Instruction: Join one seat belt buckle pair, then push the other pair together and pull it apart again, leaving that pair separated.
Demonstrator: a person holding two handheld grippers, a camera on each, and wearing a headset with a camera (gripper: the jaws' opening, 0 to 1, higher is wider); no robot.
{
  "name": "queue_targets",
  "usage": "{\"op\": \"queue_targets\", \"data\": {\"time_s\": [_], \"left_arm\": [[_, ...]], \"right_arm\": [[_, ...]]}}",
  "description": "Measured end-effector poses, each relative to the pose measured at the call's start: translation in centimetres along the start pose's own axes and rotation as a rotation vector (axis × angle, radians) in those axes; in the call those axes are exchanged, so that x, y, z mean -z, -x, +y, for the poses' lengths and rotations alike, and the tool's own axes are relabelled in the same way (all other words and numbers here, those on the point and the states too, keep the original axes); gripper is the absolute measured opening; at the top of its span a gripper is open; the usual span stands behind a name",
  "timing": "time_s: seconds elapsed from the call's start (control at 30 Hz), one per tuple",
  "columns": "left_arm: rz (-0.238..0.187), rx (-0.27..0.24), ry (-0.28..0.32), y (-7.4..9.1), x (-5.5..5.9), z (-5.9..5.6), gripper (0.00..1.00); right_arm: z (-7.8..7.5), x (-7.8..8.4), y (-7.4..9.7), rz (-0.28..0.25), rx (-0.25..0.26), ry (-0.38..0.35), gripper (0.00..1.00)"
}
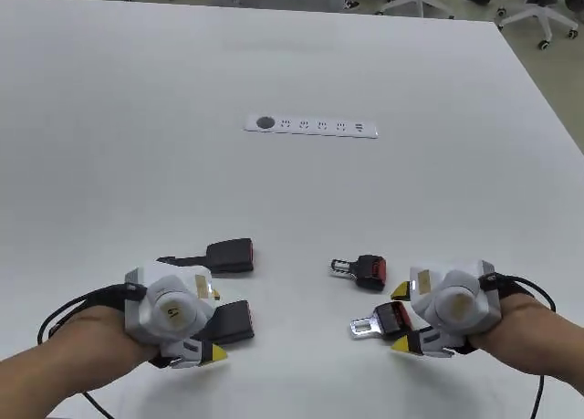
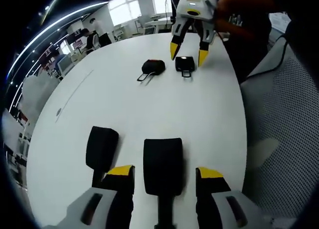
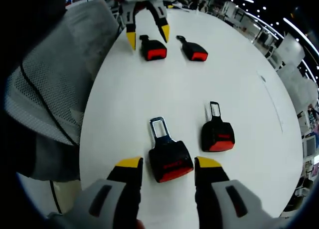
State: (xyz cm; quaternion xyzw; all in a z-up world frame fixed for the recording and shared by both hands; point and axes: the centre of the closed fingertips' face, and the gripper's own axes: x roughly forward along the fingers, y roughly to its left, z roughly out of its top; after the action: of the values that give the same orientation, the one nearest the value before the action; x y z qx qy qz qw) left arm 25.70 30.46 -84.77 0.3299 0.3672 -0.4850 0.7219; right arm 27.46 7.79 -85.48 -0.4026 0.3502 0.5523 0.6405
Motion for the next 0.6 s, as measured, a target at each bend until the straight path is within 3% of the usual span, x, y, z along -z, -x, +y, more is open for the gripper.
{"op": "queue_targets", "data": {"time_s": [0.17,0.27,0.5,0.6], "left_arm": [[0.031,0.039,-0.021,-0.8,0.3,-0.1,0.49],[0.025,0.07,-0.048,-1.0,0.1,-0.6,0.43],[0.03,0.089,-0.158,-1.2,-0.2,-1.0,0.35],[0.036,0.095,-0.152,-1.2,0.0,-0.9,0.35]], "right_arm": [[0.0,0.7,-0.6,0.021,-0.03,0.012,0.42],[-0.2,0.6,-0.6,0.009,-0.039,-0.012,0.41],[0.1,0.8,-0.7,0.02,-0.064,-0.047,0.39],[0.1,0.8,-0.7,0.021,-0.066,-0.05,0.39]]}}
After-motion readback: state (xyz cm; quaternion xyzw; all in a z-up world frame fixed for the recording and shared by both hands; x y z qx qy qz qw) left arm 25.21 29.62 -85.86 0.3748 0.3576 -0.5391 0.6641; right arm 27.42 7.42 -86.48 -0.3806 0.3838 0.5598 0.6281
